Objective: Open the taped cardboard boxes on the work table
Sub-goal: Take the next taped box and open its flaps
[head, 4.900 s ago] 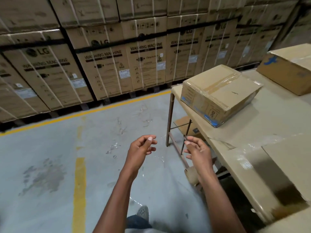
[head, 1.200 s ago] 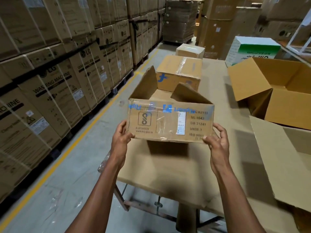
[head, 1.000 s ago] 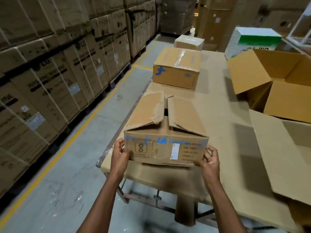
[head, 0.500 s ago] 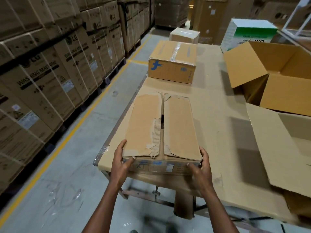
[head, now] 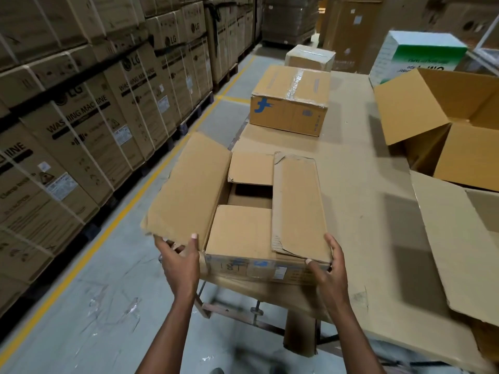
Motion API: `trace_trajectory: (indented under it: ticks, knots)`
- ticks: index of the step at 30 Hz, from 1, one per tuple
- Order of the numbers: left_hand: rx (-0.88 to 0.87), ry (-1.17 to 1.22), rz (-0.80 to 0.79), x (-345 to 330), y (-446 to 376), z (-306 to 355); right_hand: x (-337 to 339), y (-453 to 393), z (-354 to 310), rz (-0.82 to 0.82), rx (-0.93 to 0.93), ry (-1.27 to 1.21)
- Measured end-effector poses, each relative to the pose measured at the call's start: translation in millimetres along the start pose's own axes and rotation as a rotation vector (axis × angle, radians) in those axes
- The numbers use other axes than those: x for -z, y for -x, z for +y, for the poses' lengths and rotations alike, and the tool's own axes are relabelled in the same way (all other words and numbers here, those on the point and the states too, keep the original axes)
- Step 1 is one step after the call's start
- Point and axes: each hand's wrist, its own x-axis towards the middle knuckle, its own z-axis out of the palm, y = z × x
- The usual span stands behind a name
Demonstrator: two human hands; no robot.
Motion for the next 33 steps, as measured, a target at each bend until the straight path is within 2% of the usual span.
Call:
trace_trajectory:
  ticks: [2, 5, 11, 17, 19, 22, 26, 33]
  knots:
    - [0.023, -0.103, 0.066, 1.9, -1.1, -1.2, -0.2, -0.7, 2.6, 0.002, 0.005, 0.021]
    - [-0.036, -0.305, 0.124, 4.0, -3.2, -6.0, -1.1, -2.1, 6.7, 0.005, 0.020, 0.074]
    - [-0.351, -0.569, -0.080, -7.1, -21.2, -5.9, -7.8, -6.7, 9.0, 0.034, 0.032, 0.221]
    - [-0.169, -0.548, -0.402, -15.2, -25.4, -5.4, -8.0, -11.4, 5.8, 0.085, 0.053, 0.241]
    - [-0.153, -0.525, -0.436, -15.8, -23.9, -8.6, -5.0, -12.6, 0.9, 0.111, 0.041, 0.183]
    - [-0.143, -0.504, -0.433, -14.1, -27.3, -8.7, 1.6, -12.9, -8.6, 0.234, -0.013, 0.031]
    - [-0.156, -0.536, -0.415, -8.3, -32.8, -3.5, 12.2, -21.9, -16.9, 0.554, -0.165, -0.181]
    - [-0.203, -0.700, -0.392, -4.1, -50.8, 7.0, 17.1, -23.8, -22.6, 0.771, -0.316, -0.149]
